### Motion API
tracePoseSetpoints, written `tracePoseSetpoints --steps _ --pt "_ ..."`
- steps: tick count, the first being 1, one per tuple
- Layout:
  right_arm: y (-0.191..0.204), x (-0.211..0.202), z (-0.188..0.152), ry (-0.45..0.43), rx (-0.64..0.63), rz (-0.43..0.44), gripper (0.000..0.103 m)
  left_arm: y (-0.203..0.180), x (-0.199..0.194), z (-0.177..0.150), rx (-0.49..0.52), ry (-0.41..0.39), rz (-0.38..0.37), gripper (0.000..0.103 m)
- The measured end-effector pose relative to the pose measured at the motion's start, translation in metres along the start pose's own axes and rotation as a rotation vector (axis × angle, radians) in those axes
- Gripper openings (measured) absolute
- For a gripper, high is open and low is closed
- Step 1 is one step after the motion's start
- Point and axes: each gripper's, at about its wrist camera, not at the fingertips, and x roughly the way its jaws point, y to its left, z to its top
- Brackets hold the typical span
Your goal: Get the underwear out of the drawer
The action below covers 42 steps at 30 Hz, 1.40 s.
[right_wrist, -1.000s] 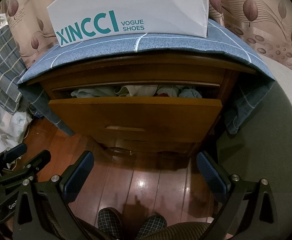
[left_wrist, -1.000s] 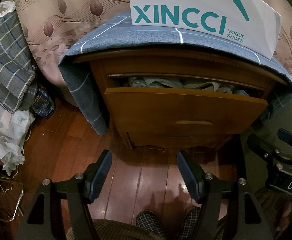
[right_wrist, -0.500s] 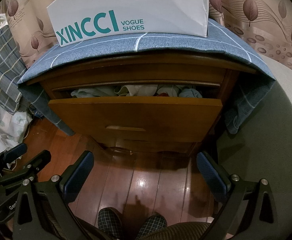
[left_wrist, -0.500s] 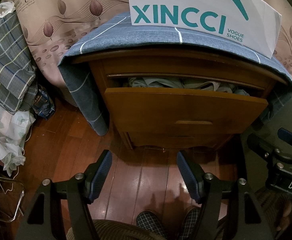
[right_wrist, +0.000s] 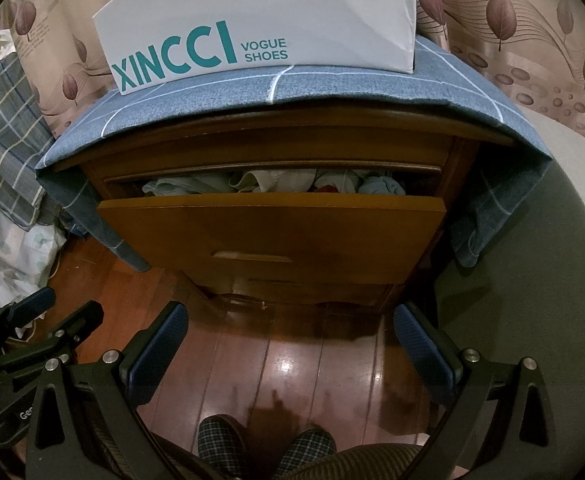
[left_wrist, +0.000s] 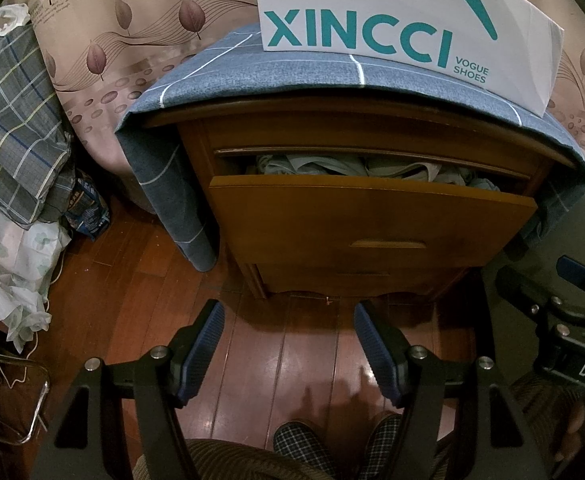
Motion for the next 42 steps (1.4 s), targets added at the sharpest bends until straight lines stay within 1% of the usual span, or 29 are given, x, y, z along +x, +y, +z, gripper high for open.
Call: tracePoseSetpoints --steps 14,18,22,24,26,30,32,36,39,42 --pt "-0.002 -0.001 0.0 -0.005 0.013 0.005 0.102 0.002 -0.001 0.001 0.0 0.002 0.002 0.069" --pt "-0.009 -0.002 0.0 0.003 0.049 0.013 0.102 0.01 0.006 0.005 -0.049 0.044 -0.034 0.069" --pt "-0.025 -0.004 0.003 0.022 0.109 0.034 0.102 0.019 0.014 0.009 -0.109 0.08 -0.083 0.069" --pt "-0.034 -0.005 0.005 0.03 0.122 0.037 0.102 0.028 0.017 0.012 -0.185 0.092 -0.149 0.069" --pt "-0.044 -0.005 0.005 0.042 0.141 0.037 0.102 0.04 0.023 0.015 -0.3 0.098 -0.245 0.069" --pt "-0.064 0.002 0.002 0.072 0.21 0.06 0.102 0.051 0.04 0.024 -0.469 0.133 -0.364 0.069" --pt "-0.067 0.005 0.0 0.086 0.208 0.074 0.102 0.052 0.051 0.029 -0.525 0.147 -0.394 0.069" --pt "-0.065 0.01 -0.001 0.11 0.191 0.104 0.102 0.055 0.071 0.037 -0.617 0.151 -0.43 0.069" --pt "-0.062 0.013 -0.002 0.119 0.172 0.107 0.102 0.06 0.088 0.04 -0.749 0.156 -0.492 0.07" --pt "-0.062 0.013 -0.004 0.116 0.169 0.116 0.102 0.062 0.102 0.042 -0.823 0.158 -0.497 0.071"
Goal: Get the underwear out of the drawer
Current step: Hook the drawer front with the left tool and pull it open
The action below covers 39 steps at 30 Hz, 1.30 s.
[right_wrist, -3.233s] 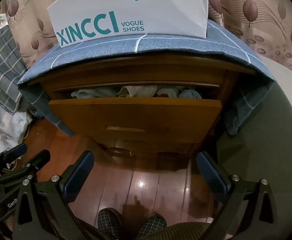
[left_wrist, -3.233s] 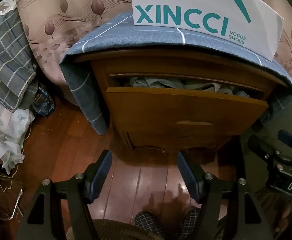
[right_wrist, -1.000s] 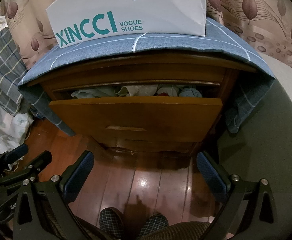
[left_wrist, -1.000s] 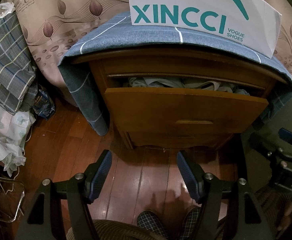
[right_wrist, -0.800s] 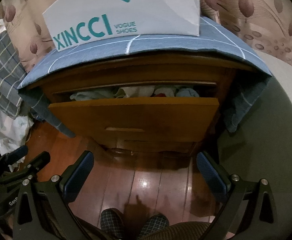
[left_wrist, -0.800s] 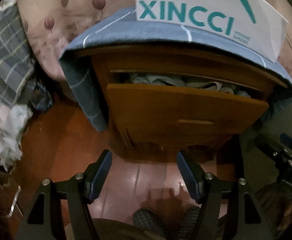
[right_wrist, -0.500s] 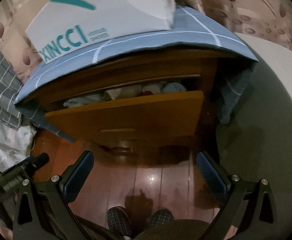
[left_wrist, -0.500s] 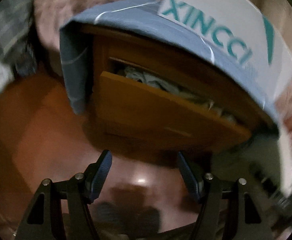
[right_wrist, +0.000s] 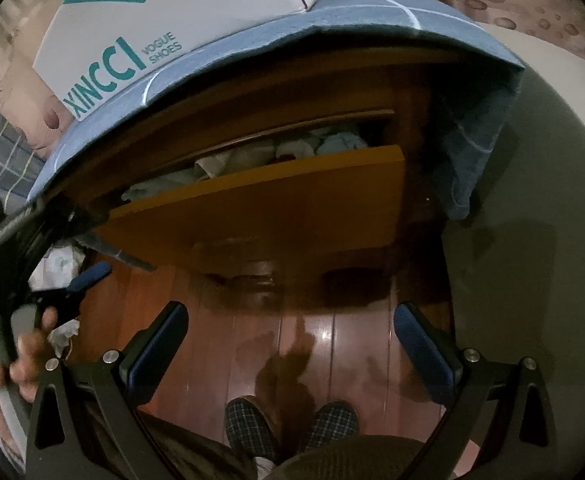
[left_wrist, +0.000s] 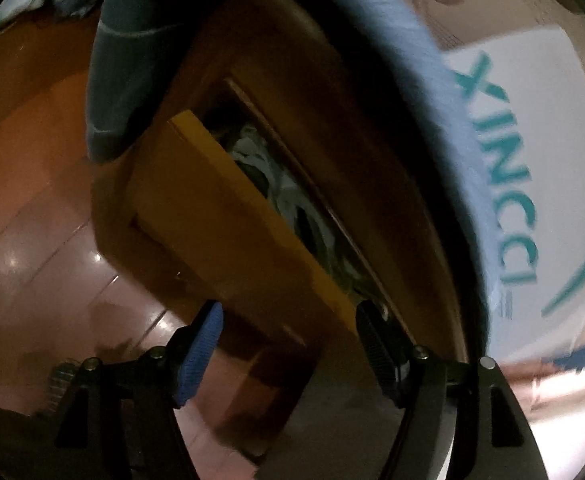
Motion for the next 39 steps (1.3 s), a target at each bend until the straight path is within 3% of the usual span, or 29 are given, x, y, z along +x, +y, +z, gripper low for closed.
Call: tracePoseSetpoints --steps 9,12,24,28,33,39 --pt "-0.007 0.005 0.0 0.011 0.024 0.03 0.102 0.03 0.034 0.005 -0.169 0.025 -0.058 0.071" --pt "-0.007 0.006 0.0 0.015 0.026 0.039 0.102 0.046 0.045 0.008 -0.224 0.01 -0.083 0.077" --pt "-0.007 0.009 0.001 0.024 0.036 0.05 0.102 0.056 0.067 0.018 -0.324 0.012 -0.037 0.093" --pt "-0.006 0.008 0.001 0.025 0.036 0.045 0.102 0.053 0.074 0.022 -0.315 0.03 0.004 0.094" --pt "-0.004 0.008 0.0 0.024 0.03 0.038 0.102 0.053 0.074 0.023 -0.283 0.062 -0.005 0.098" --pt "-0.003 0.007 0.0 0.021 0.027 0.033 0.102 0.049 0.056 0.016 -0.153 0.085 0.079 0.098"
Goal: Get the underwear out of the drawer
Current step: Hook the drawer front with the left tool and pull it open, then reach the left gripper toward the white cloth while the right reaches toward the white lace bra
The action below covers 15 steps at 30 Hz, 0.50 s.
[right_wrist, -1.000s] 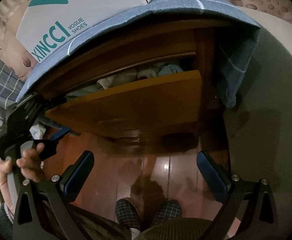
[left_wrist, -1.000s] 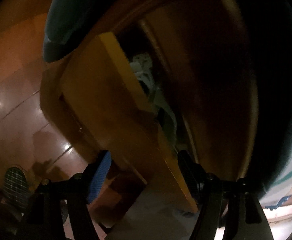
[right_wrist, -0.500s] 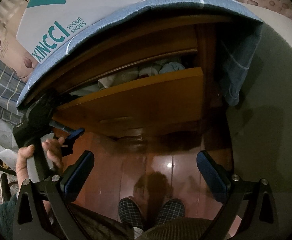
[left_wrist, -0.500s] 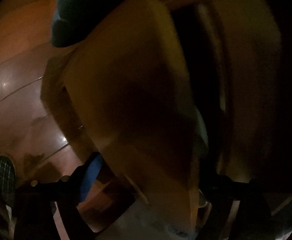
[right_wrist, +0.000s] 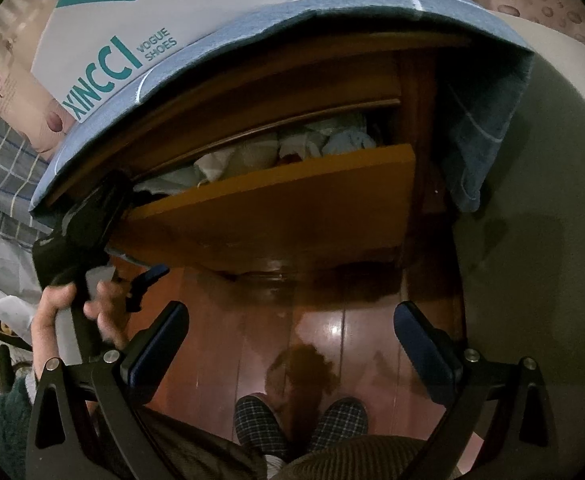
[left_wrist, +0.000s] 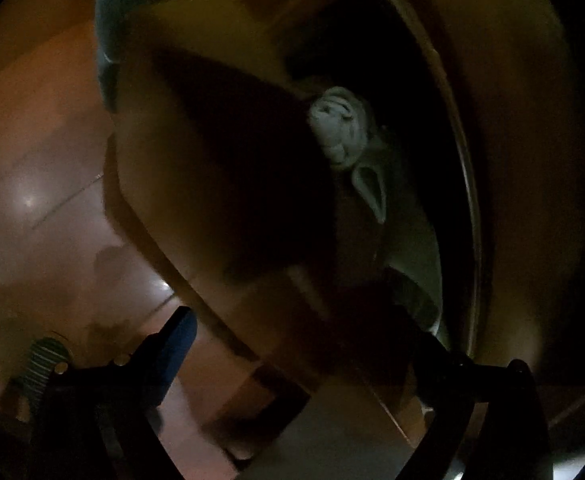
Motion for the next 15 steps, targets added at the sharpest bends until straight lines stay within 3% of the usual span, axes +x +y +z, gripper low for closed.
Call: tracePoseSetpoints --steps 10,15 --pt "0.004 -0.014 -0.001 -0.063 -0.004 -0.017 0.102 0.022 -0.036 -0.037 0.097 0.102 0.078 0.099" --pt "0.004 -0.025 -0.003 -0.094 0.004 -0.027 0.102 0.016 -0.052 -0.049 0.205 0.1 0.15 0.099"
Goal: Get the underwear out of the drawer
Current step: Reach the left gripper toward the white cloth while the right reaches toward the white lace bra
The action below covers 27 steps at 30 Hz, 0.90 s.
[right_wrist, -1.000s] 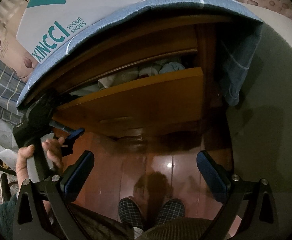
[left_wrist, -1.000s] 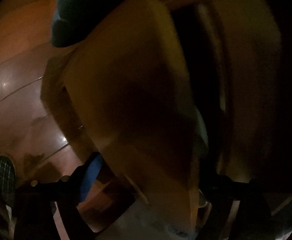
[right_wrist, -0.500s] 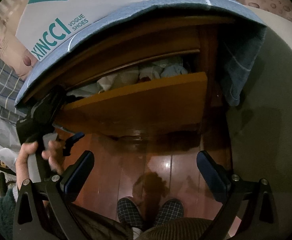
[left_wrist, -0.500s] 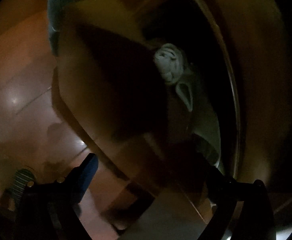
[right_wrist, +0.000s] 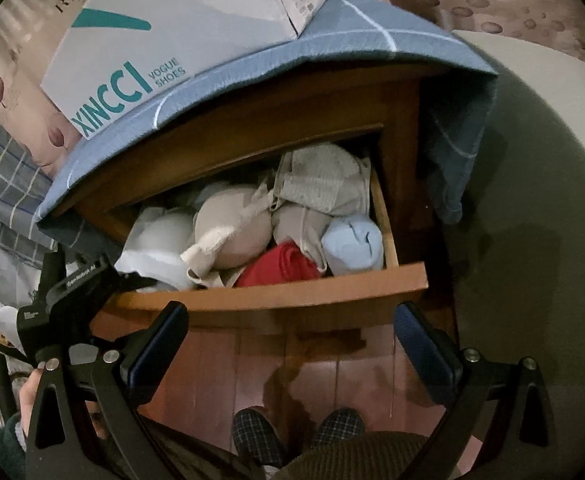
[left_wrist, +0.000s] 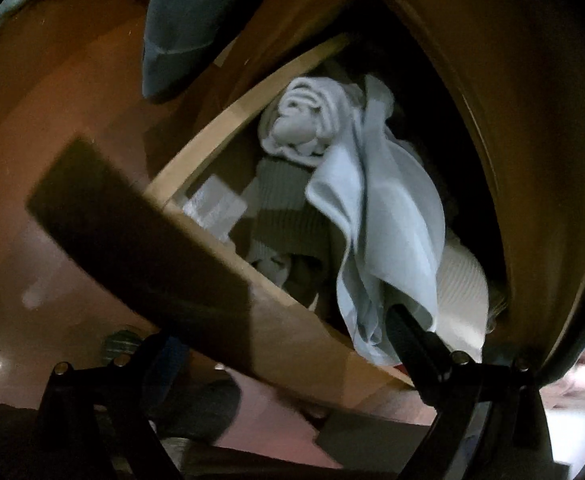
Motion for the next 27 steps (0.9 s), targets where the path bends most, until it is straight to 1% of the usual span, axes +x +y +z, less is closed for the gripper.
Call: tracePoseSetpoints --steps 2,4,6,10,15,16,17,19,21,22,23,24,25,27 --pt "0.001 -0.002 -0.001 -0.006 0.002 -0.002 0.102 -0.004 -0.008 -0.005 0.021 0.015 0.024 0.1" --pt "0.002 -0.003 -0.001 -0.008 0.008 -0.001 0.102 0.002 -0.002 -0.007 0.046 0.029 0.058 0.103" --pt "0.0 -0.004 0.001 -0.012 0.014 0.0 0.102 0.0 -0.003 -0.015 0.073 0.044 0.088 0.103" --pt "0.0 -0.004 0.004 -0.016 0.015 0.004 0.102 -0.01 -0.02 -0.016 0.106 0.067 0.119 0.103" --pt "-0.001 -0.006 0.003 0.003 0.011 0.012 0.102 -0.015 -0.029 -0.032 0.138 0.075 0.133 0.103" --pt "-0.001 -0.006 0.004 0.007 0.013 0.015 0.102 -0.021 -0.034 -0.025 0.147 0.075 0.14 0.103" --pt "0.0 -0.005 0.005 0.01 0.014 0.014 0.102 -0.026 -0.032 -0.024 0.155 0.073 0.147 0.103" --pt "0.001 -0.003 0.008 0.018 0.014 0.014 0.102 -0.03 -0.024 -0.036 0.168 0.072 0.155 0.103" --pt "0.004 -0.001 0.012 0.029 0.008 0.011 0.102 -0.022 -0.016 -0.036 0.17 0.08 0.159 0.103" --pt "0.005 0.0 0.014 0.037 0.005 0.016 0.102 -0.012 -0.011 -0.037 0.174 0.082 0.162 0.103" --pt "0.007 0.002 0.015 0.047 0.003 0.025 0.102 0.008 -0.007 -0.026 0.174 0.088 0.164 0.103" --pt "0.009 0.004 0.016 0.058 0.003 0.028 0.102 0.009 -0.008 -0.03 0.184 0.093 0.17 0.103" --pt "0.01 0.005 0.018 0.065 0.003 0.035 0.102 0.007 -0.011 -0.027 0.191 0.1 0.17 0.103" --pt "0.015 0.009 0.022 0.084 0.002 0.052 0.102 0.006 -0.012 -0.026 0.183 0.106 0.166 0.103"
